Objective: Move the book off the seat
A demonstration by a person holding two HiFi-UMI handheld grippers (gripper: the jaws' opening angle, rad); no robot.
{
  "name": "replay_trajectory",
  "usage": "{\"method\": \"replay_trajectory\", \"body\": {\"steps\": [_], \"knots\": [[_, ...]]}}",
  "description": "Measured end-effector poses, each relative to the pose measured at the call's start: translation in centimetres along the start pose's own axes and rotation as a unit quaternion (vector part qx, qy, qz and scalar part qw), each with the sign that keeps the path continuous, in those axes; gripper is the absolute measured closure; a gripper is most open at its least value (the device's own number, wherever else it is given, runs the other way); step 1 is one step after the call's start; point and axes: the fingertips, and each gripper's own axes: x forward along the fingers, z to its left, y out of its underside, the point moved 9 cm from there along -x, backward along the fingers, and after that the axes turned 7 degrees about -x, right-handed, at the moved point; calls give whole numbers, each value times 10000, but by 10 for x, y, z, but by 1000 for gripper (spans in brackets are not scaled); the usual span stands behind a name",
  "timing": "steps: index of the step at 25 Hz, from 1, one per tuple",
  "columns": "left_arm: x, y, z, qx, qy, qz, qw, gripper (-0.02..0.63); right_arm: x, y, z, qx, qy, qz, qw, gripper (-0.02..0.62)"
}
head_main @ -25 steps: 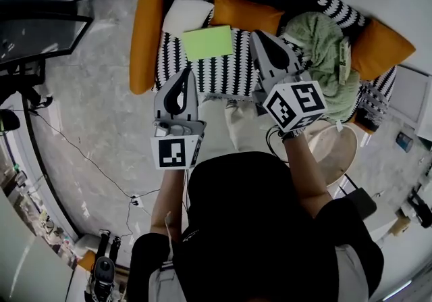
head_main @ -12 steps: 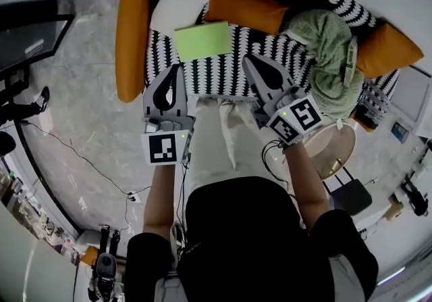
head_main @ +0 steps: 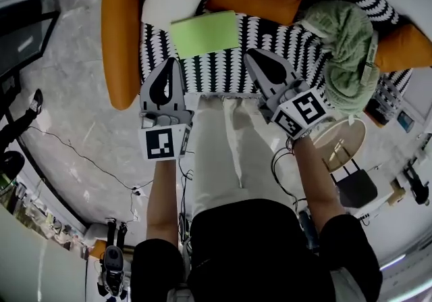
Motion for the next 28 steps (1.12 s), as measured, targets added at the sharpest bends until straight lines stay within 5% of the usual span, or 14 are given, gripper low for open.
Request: {"method": "replay_trajectory", "body": {"steps": [20, 28], "knots": [[70, 140, 67, 26, -211, 842, 9962, 595, 75, 133, -80, 395, 163, 765, 9962, 575], [88, 184, 81, -82, -220, 1202, 9925, 595, 100, 178, -113, 370, -35, 1286, 9910, 418]]}}
